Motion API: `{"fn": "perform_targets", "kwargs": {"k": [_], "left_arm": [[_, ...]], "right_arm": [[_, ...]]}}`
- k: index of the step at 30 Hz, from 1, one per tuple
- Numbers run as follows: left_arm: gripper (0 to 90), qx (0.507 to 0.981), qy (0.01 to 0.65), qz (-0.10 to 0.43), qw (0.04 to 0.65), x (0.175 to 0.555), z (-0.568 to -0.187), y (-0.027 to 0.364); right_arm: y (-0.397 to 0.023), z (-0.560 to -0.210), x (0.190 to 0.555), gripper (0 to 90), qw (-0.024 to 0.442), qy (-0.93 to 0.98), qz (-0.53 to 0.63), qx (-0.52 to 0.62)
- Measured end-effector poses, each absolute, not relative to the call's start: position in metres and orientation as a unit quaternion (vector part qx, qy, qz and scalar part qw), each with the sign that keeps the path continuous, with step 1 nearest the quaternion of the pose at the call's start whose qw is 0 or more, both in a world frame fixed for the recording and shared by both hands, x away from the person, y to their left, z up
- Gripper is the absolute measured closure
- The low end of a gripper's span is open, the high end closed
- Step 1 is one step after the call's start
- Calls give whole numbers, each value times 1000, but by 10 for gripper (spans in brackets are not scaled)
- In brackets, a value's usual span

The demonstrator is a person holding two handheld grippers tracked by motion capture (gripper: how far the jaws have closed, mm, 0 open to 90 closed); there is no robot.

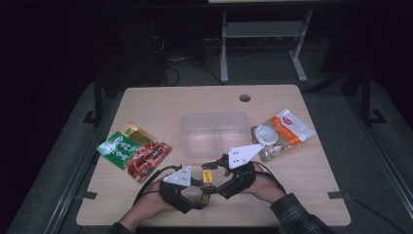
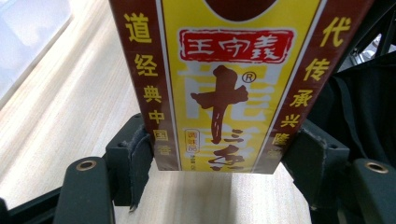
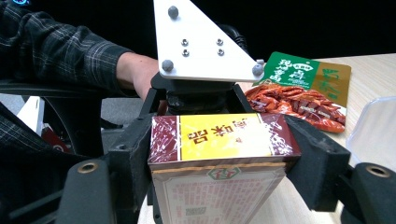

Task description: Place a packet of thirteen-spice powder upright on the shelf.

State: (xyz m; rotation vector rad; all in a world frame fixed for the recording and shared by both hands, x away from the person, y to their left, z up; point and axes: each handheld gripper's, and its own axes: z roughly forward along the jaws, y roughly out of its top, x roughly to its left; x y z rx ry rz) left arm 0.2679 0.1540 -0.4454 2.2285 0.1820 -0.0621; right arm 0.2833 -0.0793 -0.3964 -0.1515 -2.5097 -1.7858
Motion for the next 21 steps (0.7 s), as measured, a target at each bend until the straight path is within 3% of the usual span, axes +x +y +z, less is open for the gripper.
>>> {"fn": "perform_targets", "kwargs": {"k": [9,21], "left_arm": [[204,899,87,-15,429,266,-450,158],[155,905,133,6,405,261,-451,189]], "right_arm": [[-80,-395,285,307,30,-815,-577,-53],[-87,-391,292,307,30,-823,-565,-52]]}}
